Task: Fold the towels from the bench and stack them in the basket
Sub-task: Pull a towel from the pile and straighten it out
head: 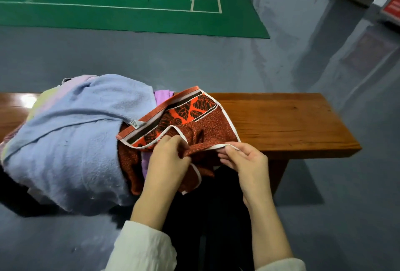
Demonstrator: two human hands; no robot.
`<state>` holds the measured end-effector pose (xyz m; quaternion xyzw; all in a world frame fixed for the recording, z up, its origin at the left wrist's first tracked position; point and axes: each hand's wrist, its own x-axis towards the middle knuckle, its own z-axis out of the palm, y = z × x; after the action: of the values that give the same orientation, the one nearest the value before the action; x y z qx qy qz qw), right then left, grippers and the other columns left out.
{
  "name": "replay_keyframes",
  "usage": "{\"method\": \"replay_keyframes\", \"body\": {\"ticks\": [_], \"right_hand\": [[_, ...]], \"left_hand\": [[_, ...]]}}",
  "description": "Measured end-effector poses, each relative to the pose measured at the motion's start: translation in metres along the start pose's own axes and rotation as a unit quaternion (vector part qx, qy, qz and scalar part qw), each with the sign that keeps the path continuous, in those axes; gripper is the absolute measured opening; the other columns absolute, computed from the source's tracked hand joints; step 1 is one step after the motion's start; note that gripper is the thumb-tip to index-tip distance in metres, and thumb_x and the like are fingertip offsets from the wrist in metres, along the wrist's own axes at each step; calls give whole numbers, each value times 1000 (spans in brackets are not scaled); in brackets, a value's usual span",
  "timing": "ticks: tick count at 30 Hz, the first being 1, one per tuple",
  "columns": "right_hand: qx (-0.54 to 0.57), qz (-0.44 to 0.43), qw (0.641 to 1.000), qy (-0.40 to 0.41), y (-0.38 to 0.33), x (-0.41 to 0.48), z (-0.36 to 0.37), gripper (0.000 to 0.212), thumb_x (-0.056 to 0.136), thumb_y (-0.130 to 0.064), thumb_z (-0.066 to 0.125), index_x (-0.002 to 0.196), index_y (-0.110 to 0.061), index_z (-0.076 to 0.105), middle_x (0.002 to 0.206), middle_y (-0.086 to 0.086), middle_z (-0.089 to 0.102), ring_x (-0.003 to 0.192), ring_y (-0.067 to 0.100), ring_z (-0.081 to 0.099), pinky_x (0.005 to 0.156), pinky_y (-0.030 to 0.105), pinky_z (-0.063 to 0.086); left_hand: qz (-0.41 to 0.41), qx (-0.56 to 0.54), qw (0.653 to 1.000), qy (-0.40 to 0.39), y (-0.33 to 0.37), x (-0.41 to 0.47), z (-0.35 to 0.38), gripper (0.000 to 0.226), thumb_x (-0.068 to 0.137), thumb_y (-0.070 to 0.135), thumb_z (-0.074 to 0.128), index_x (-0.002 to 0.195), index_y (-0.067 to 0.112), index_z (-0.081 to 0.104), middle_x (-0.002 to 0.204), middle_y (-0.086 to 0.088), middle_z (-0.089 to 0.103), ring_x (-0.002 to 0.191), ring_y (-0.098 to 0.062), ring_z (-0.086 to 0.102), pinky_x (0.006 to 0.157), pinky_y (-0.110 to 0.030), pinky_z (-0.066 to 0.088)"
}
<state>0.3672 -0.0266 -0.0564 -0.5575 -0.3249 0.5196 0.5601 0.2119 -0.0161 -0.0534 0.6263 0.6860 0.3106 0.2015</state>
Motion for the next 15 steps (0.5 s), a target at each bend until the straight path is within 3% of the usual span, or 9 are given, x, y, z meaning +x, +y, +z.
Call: {"method": "replay_keyframes", "body": {"ticks": [4, 8, 10, 12, 15], "right_hand": [[-25, -27, 998, 45, 5, -1, 3, 12, 91, -6, 60, 89, -10, 71, 79, 6, 74, 77, 16, 71, 68, 21, 55], [28, -44, 994, 100, 1, 3, 0, 10, 91, -5, 59, 90, -7, 68, 72, 3, 73, 66, 12, 69, 61, 18, 54], [39, -43, 992, 114, -6, 9, -8, 8, 92, -4, 58, 90, -7, 65, 70, 4, 71, 60, 10, 65, 56, 17, 53], [12, -39, 994, 103, -12, 13, -12, 8, 91, -3, 58, 93, -10, 62, 75, 8, 70, 62, 11, 65, 56, 17, 53], [-46, -100, 993, 32, -20, 5, -2, 23, 88, 0, 62, 98, -21, 60, 85, 4, 67, 75, 9, 65, 67, 17, 52]], "left_hand": [[-49, 30, 997, 49, 0, -5, -4, 21, 71, 10, 69, 89, 17, 60, 91, 5, 50, 92, -24, 55, 85, -35, 40], [-15, -33, 992, 118, -3, -4, -15, 19, 73, 3, 66, 86, 15, 59, 90, 1, 62, 85, -23, 58, 78, -35, 43], [25, -129, 987, 92, -1, -3, -26, 22, 78, -1, 63, 83, 20, 63, 82, 12, 65, 68, -7, 60, 67, -25, 51], [40, -199, 978, 42, 6, -4, -30, 23, 85, 1, 57, 84, 23, 65, 76, 19, 65, 56, 9, 54, 54, -6, 43], [31, -252, 967, 18, 13, -6, -22, 13, 87, 19, 48, 89, 20, 61, 84, 15, 64, 79, 6, 56, 78, -15, 42]]}}
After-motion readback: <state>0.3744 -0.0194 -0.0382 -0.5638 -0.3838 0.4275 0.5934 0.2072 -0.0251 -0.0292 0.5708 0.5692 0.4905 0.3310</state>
